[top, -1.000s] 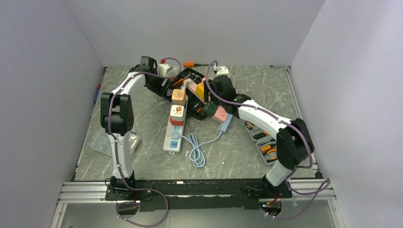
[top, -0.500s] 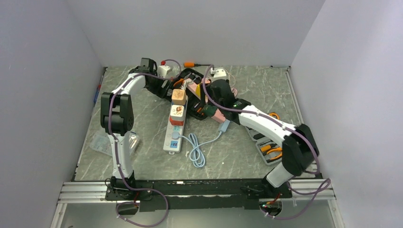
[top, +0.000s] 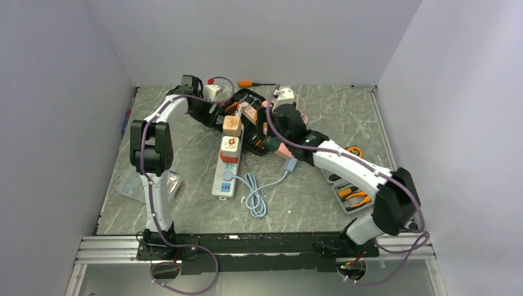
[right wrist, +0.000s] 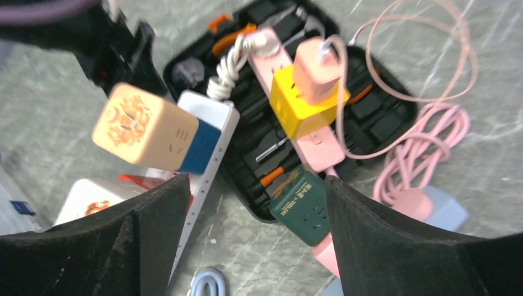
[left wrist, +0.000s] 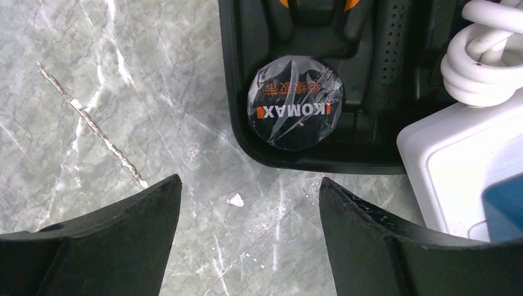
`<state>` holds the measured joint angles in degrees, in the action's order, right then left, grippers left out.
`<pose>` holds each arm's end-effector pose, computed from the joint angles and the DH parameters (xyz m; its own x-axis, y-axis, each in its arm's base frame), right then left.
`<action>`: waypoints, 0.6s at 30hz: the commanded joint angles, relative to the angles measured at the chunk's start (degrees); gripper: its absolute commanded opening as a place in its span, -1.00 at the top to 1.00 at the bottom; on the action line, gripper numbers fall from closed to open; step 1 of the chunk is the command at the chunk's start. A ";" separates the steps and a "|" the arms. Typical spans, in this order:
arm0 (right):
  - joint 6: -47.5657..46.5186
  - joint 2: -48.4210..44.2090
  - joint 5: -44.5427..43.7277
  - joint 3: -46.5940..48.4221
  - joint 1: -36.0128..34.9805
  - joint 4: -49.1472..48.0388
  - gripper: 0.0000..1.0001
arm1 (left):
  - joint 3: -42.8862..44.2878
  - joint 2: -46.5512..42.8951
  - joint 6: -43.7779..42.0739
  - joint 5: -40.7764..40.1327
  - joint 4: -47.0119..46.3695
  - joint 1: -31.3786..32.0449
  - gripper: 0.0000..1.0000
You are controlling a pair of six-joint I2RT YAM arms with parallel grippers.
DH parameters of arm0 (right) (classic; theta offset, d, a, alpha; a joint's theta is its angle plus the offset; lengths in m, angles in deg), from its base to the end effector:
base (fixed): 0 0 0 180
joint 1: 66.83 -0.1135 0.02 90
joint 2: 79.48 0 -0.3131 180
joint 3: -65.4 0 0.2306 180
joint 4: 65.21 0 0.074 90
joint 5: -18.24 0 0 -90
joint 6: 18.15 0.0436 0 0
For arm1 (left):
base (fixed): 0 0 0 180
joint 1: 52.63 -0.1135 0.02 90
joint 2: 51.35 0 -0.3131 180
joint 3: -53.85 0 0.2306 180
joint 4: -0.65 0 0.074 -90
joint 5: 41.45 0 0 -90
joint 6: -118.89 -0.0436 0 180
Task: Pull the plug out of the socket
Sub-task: Pick up the socket from the center of the board.
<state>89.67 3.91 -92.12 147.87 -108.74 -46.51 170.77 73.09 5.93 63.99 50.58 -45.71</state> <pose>0.2503 0.2043 0.3822 -0.3549 0.0670 -0.9325 -0.2875 0.9413 0.1770 0.4832 -0.0703 0.2437 -0.6697 0.4601 -0.5830 0.5643 0.8256 0.0032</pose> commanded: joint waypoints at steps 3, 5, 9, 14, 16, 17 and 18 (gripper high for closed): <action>3.74 11.07 4.67 5.51 1.97 -2.57 -0.64 | 2.83 -3.79 1.24 2.40 0.75 -1.61 -0.69; 5.32 13.76 6.21 7.40 3.70 -2.97 -0.64 | 2.53 -4.36 1.10 2.55 0.86 -1.87 -0.69; 7.27 18.14 8.24 10.24 7.15 -3.24 -0.63 | 1.30 -5.57 0.91 2.74 0.15 -2.30 -0.69; 3.41 23.42 7.67 13.45 8.20 -3.35 -0.66 | 1.98 -4.98 0.79 2.75 0.53 -2.35 -0.69; 1.28 25.20 7.83 14.21 8.30 -5.45 -0.67 | 3.04 -4.39 0.90 2.90 1.11 -2.33 -0.70; 0.49 25.65 8.37 13.78 8.28 -7.65 -0.68 | 3.54 -4.09 0.98 2.88 1.24 -2.34 -0.70; -0.23 25.89 9.12 12.84 8.25 -9.72 -0.68 | 3.95 -3.82 1.03 2.83 1.31 -2.30 -0.70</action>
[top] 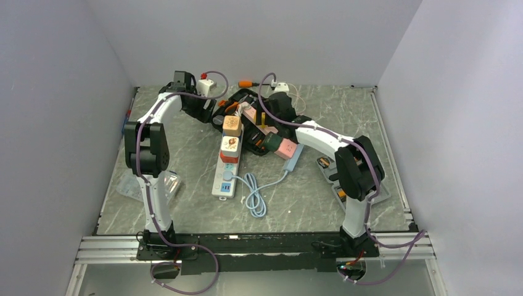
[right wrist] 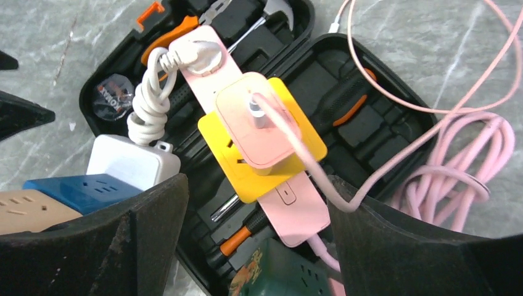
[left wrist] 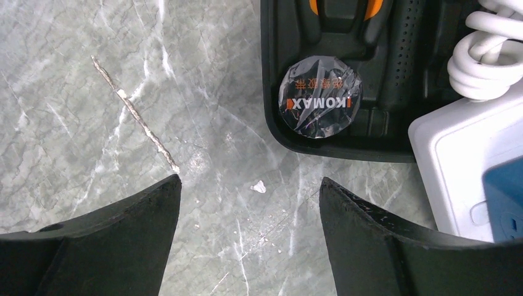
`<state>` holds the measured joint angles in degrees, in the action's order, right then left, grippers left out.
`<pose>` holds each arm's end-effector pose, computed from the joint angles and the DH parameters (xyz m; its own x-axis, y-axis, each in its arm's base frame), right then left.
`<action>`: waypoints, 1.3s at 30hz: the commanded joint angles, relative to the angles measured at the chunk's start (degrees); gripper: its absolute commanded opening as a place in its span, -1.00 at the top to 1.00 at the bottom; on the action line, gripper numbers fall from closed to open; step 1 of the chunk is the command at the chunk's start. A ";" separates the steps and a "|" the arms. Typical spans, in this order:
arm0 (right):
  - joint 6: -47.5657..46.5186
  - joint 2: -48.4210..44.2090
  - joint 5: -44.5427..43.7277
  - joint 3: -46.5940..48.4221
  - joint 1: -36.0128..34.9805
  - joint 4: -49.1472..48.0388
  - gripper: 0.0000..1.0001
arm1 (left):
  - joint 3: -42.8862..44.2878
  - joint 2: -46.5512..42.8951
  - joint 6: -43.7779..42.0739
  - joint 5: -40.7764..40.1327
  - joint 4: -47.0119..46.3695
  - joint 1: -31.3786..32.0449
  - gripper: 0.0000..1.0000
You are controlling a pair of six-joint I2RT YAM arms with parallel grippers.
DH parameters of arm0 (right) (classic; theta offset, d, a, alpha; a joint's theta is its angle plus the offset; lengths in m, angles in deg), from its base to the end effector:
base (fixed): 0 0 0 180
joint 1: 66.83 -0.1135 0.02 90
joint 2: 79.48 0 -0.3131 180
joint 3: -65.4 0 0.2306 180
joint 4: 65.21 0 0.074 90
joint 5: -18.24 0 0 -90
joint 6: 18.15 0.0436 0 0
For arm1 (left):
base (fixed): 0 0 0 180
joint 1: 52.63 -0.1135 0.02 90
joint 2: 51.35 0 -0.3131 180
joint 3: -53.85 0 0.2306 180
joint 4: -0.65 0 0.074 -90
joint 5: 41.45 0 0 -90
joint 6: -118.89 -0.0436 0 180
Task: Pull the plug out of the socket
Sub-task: Pick up the socket from the center of the board.
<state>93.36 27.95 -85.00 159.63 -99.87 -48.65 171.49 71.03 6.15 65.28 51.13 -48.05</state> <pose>0.3738 0.2312 0.3018 -0.5206 0.0872 -0.8493 -0.1861 0.9593 0.2125 0.4810 -0.0511 0.2638 -0.6623 0.4244 -0.6175 0.5380 0.8430 0.0024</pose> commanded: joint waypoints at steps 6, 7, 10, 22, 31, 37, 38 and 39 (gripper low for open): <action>-7.54 4.00 3.21 -2.43 -0.46 -16.24 -0.69 | 5.11 -0.39 0.68 1.49 1.03 -0.01 -0.70; -8.32 4.53 2.53 -2.47 -0.48 -17.27 -0.69 | 5.47 -0.12 0.73 1.54 1.19 -0.01 -0.70; -10.42 6.11 1.65 -2.09 -0.28 -19.40 -0.69 | 5.76 0.20 0.94 1.81 1.20 -0.01 -0.70; -12.24 9.85 0.29 -1.23 1.69 -19.29 -0.69 | 6.39 1.10 0.46 1.73 1.28 0.08 -0.70; -10.38 11.02 5.53 -1.67 1.85 -23.68 -0.37 | 9.72 4.19 0.07 0.41 1.71 1.49 -0.71; -10.01 5.24 3.72 -6.30 2.02 -24.46 0.57 | 16.71 9.54 1.19 -0.99 1.95 3.07 -0.70; -9.94 3.43 3.25 -8.10 2.00 -25.90 0.61 | 17.83 10.17 1.59 -1.14 1.69 3.34 -0.70; -9.78 1.61 2.90 -9.79 2.03 -27.07 0.63 | 19.02 10.91 2.05 -1.06 1.47 3.53 -0.69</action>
<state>82.33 37.48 -79.56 154.65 -98.51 -69.72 185.11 79.38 6.21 64.99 53.29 -45.64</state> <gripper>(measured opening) 0.666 0.853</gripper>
